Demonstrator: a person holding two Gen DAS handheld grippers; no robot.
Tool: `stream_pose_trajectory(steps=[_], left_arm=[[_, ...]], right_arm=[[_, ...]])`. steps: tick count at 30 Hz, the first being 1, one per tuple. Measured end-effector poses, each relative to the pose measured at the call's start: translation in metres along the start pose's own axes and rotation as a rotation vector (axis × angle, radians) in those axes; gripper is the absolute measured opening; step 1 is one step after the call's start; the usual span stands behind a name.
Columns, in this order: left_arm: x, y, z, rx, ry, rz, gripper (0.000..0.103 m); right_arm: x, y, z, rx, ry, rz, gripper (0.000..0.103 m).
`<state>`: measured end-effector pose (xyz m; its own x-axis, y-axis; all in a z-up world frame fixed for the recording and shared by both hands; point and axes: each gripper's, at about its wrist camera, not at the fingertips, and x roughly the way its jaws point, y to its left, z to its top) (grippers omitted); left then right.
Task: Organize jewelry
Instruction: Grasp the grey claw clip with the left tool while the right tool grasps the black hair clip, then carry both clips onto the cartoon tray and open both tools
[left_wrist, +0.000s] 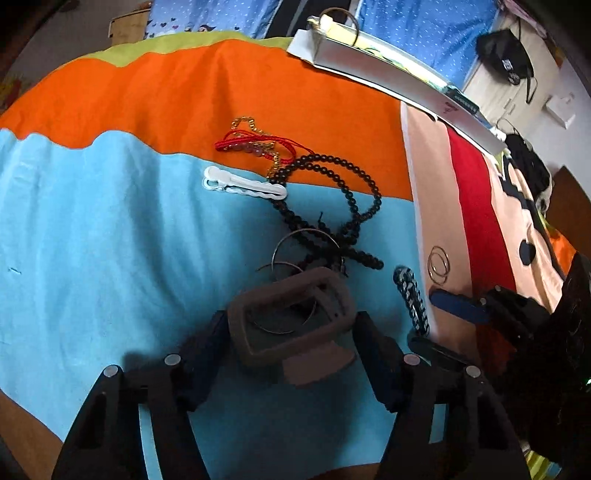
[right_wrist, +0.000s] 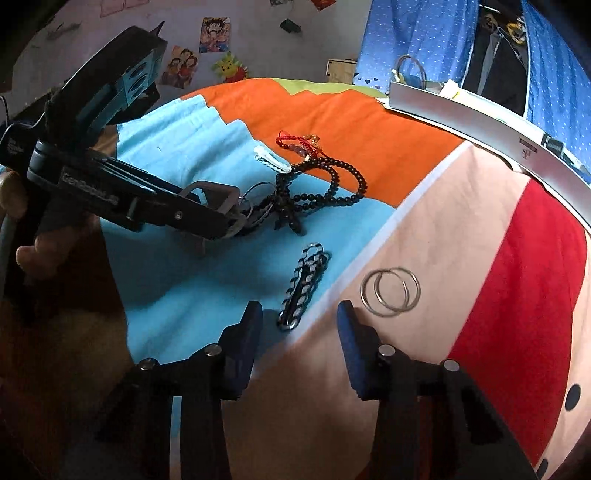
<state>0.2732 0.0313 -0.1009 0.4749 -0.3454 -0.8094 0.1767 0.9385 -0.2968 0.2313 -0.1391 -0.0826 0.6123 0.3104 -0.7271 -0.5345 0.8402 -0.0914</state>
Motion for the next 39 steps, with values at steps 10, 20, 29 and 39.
stream_pose_trajectory(steps=[10,20,29,39], left_arm=[[-0.011,0.001,-0.011,-0.019,-0.036,0.006,0.065],[-0.021,-0.010,-0.030,-0.001,-0.031,-0.010,0.065],[-0.023,-0.010,-0.035,-0.032,-0.030,0.002,0.065],[-0.038,-0.039,-0.014,0.021,-0.084,-0.003,0.065]], right_arm=[[0.005,0.011,0.005,-0.066,0.001,-0.061,0.019],[-0.007,0.005,-0.002,0.012,0.004,-0.003,0.003],[0.011,0.002,0.000,0.040,0.068,0.023,0.004],[-0.030,-0.015,0.000,0.157,-0.061,0.040,0.004]])
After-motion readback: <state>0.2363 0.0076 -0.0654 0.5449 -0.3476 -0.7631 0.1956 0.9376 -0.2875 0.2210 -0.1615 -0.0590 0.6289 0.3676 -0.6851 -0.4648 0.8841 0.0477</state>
